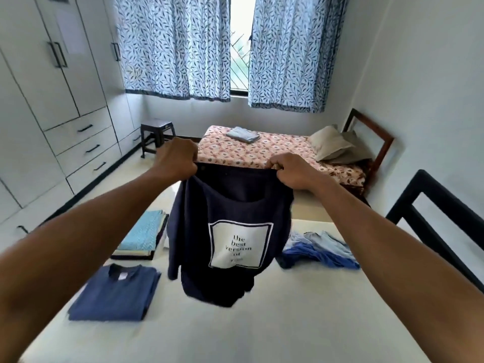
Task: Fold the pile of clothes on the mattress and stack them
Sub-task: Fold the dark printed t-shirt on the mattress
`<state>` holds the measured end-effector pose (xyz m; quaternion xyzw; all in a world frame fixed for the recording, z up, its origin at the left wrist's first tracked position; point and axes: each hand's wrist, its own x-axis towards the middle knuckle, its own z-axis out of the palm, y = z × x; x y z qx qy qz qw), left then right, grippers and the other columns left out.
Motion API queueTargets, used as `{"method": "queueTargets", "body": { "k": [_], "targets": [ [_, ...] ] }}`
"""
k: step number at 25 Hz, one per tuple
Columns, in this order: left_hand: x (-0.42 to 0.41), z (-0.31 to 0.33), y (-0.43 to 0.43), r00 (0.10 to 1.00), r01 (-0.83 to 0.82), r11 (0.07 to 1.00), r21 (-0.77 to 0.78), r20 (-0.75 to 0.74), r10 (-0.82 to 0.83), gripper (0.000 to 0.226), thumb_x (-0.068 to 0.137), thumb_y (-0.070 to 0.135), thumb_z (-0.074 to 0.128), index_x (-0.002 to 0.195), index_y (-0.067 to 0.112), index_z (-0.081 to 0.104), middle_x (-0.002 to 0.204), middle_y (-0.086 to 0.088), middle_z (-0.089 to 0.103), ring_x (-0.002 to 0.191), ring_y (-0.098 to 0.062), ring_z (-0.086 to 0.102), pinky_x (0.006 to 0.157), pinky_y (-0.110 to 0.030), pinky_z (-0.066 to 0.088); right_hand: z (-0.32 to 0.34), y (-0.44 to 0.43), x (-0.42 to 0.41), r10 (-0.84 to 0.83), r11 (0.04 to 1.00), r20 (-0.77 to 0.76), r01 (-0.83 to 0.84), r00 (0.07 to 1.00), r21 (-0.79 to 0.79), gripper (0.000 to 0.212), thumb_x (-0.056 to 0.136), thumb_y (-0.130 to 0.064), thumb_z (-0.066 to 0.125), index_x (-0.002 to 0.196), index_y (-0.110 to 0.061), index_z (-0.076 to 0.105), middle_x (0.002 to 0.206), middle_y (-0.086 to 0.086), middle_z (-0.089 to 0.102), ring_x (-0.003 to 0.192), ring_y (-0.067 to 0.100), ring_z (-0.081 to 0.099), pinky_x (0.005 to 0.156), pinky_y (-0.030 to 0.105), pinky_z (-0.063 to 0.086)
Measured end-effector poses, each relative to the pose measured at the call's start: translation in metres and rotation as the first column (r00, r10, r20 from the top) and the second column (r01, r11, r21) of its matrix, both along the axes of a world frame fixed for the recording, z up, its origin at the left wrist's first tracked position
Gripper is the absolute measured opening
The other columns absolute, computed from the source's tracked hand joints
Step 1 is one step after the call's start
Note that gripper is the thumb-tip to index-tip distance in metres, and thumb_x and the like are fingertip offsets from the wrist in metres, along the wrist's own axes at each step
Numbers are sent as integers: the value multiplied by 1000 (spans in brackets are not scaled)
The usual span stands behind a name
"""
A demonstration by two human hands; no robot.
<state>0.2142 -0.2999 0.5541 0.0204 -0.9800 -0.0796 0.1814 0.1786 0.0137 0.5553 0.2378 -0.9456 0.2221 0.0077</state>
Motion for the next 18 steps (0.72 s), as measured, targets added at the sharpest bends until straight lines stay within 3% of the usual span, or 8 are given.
{"method": "queueTargets", "body": {
  "k": [4,7,9,11,14,15,18],
  "targets": [
    [7,-33,-42,991,-84,992,94,111,74,28,66,12,62,91,17,74,99,-13,73,91,-38,71,77,-40,61,23,-51,6,-64,993,-61,57,996,-108,36,76,10,43,76,-16,68,82,2,66,88,25,60,73,32,46],
    [13,-63,-65,939,-47,955,294,338,-58,33,77,1,60,103,17,73,103,-12,70,75,-31,73,62,-41,65,20,-71,1,-156,986,-164,144,974,-81,28,72,2,43,83,-4,67,86,12,68,87,31,61,79,40,53],
    [8,-60,-78,911,-21,888,460,374,-172,33,81,-9,59,100,12,75,102,-13,70,74,-30,74,58,-41,65,13,-72,-1,-181,982,-169,186,969,17,27,68,-5,42,82,-7,65,85,11,67,84,32,60,77,42,53],
    [-3,-42,-90,958,38,809,586,208,-196,31,78,-13,63,86,14,77,90,-13,75,73,-28,74,63,-37,64,6,-69,-6,-199,979,-117,203,973,22,21,63,-10,40,73,-7,58,78,8,64,79,30,58,72,39,49],
    [-10,-26,-90,992,88,703,706,-128,5,17,76,3,76,86,17,79,80,0,75,71,-13,69,70,-24,56,3,-66,-17,-256,948,26,257,966,-187,9,64,0,40,64,0,50,64,7,54,68,23,48,61,35,32],
    [-10,-32,-85,991,72,738,671,-130,22,16,76,9,77,89,18,78,82,2,74,73,-13,67,69,-23,53,6,-65,-18,-272,921,75,282,959,-269,9,62,3,40,62,0,49,60,7,47,64,21,43,61,34,28],
    [-5,-64,-78,962,77,961,266,234,-142,19,77,5,65,88,15,77,90,-8,74,84,-26,67,73,-31,55,12,-62,-13,-231,894,193,287,954,-344,17,60,11,45,61,-3,54,52,3,39,52,18,35,52,25,26]
  ]
}}
